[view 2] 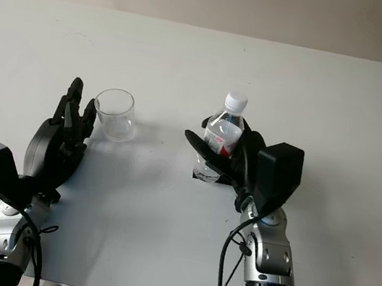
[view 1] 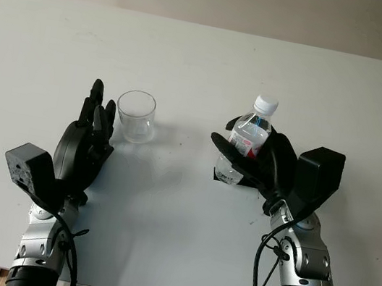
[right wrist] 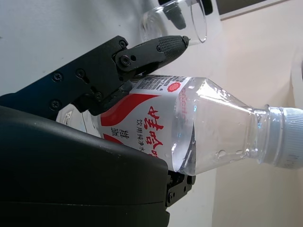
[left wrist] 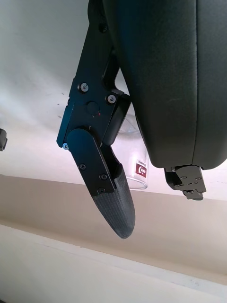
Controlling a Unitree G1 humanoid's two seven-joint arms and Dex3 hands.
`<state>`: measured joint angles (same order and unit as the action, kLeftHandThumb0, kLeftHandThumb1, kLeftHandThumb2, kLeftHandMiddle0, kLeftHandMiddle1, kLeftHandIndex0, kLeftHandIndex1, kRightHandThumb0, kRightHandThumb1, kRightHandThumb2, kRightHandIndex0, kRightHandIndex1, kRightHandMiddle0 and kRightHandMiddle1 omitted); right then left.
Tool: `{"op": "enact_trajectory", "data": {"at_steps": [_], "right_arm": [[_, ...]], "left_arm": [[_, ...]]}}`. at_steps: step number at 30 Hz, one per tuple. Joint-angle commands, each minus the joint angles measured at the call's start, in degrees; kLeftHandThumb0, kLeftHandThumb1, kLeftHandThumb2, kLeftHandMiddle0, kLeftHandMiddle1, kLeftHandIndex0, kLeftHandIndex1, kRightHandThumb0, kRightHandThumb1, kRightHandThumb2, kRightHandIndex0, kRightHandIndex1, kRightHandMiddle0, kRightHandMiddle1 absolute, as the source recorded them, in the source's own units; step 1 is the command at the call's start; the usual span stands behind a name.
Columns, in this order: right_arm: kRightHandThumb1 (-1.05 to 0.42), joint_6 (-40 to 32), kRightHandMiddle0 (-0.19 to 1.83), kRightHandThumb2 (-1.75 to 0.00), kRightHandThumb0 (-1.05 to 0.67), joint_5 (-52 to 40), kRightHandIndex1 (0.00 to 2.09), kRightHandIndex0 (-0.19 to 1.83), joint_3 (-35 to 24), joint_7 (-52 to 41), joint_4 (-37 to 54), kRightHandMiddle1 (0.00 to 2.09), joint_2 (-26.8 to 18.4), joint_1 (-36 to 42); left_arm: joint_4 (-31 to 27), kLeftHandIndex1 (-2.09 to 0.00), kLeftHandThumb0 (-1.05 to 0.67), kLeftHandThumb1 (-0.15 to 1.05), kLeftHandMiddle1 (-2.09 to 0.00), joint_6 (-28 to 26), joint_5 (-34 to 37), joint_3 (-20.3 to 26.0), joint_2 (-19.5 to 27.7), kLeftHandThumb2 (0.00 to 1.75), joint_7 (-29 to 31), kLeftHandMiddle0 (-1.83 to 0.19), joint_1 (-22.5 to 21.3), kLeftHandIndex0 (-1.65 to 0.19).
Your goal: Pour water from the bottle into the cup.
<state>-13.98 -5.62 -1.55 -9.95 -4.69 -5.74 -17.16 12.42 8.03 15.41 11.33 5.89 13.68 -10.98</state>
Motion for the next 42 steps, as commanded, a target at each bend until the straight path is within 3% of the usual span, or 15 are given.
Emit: {"op": "enact_trajectory", "data": {"at_steps": [1,4,7,11,13,14,16,17,21,23,27,42], "right_arm": [[-1.05,1.54,0.90,-0.30,-0.24,1.92,2.09,1.34,0.72,0.62,-1.35,2.09,-1.09,1.95],[-1.05,7.88,0.69,-0.32,-0.23,6.28,2.09,1.33,2.01,2.16,-6.08,2.09,-2.31,1.65],[-1.05,12.97,0.66,-0.32,-0.23,9.02,2.09,1.33,2.60,3.27,-10.94,2.09,-3.08,0.99],[-1.05,14.04,0.61,-0.27,-0.25,11.13,2.09,1.23,3.25,3.85,-15.27,2.09,-3.85,-0.19],[-1.05,16.23,0.45,-0.21,-0.28,11.91,2.09,0.89,3.77,3.62,-17.29,2.09,-4.36,-0.38],[-1.04,17.43,0.24,-0.14,-0.34,12.22,2.09,0.49,3.97,3.75,-18.09,2.09,-4.43,-0.24],[-1.03,19.86,-0.04,-0.08,-0.43,11.60,2.09,0.02,4.12,2.33,-19.79,2.09,-4.43,0.21],[-1.00,20.92,-0.13,-0.06,-0.51,11.13,1.75,-0.11,4.29,1.03,-20.49,1.82,-4.47,0.51],[-0.96,23.54,-0.16,-0.05,-0.64,8.78,0.54,-0.07,4.05,-1.73,-22.48,0.78,-3.11,2.31],[-0.95,23.91,-0.18,-0.05,-0.68,7.36,0.25,-0.07,3.40,-1.40,-22.95,0.57,-1.83,3.35],[-0.95,24.11,-0.19,-0.06,-0.68,5.37,0.11,-0.09,2.36,-0.47,-22.74,0.44,-0.16,5.64],[-0.92,25.40,-0.19,-0.05,-0.78,2.89,0.00,-0.19,-0.32,1.85,-20.68,0.01,1.35,10.06]], "left_arm": [[-0.12,-0.04,-0.79,1.05,-0.05,-0.33,0.26,0.04,-0.22,0.79,-0.03,0.12,1.26,0.19],[0.05,-0.04,-0.79,1.05,-0.05,-0.25,0.43,0.07,-0.17,0.78,0.35,0.12,1.27,0.19],[-0.10,-0.04,-0.80,1.05,-0.05,-0.35,0.24,0.06,0.01,0.78,0.34,0.12,1.44,0.19],[-0.40,-0.05,-0.80,1.05,-0.05,-0.47,0.08,0.23,0.09,0.79,-0.07,0.12,1.65,0.18],[-0.55,-0.05,-0.80,1.05,-0.06,-0.57,0.29,0.32,0.09,0.78,-0.05,0.11,1.73,0.18],[-0.57,-0.05,-0.80,1.05,-0.06,-0.55,0.40,0.36,0.11,0.78,0.04,0.11,1.76,0.18],[-0.60,-0.05,-0.80,1.05,-0.06,-0.55,0.43,0.38,0.21,0.77,0.19,0.11,1.82,0.18],[-0.67,-0.05,-0.81,1.05,-0.06,-0.59,0.48,0.42,0.21,0.77,0.20,0.11,1.87,0.18],[-0.90,-0.05,-0.81,1.05,-0.06,-0.82,0.46,0.55,0.37,0.76,0.20,0.11,2.05,0.17],[-0.92,-0.05,-0.81,1.05,-0.06,-0.84,0.58,0.64,0.48,0.76,0.41,0.11,2.10,0.17],[-1.12,-0.06,-0.81,1.05,-0.06,-1.14,0.45,0.83,0.85,0.77,0.40,0.10,2.16,0.17],[-0.79,-0.05,-0.80,1.05,-0.05,-1.51,0.59,0.88,1.37,0.78,1.29,0.11,1.73,0.18]]}}
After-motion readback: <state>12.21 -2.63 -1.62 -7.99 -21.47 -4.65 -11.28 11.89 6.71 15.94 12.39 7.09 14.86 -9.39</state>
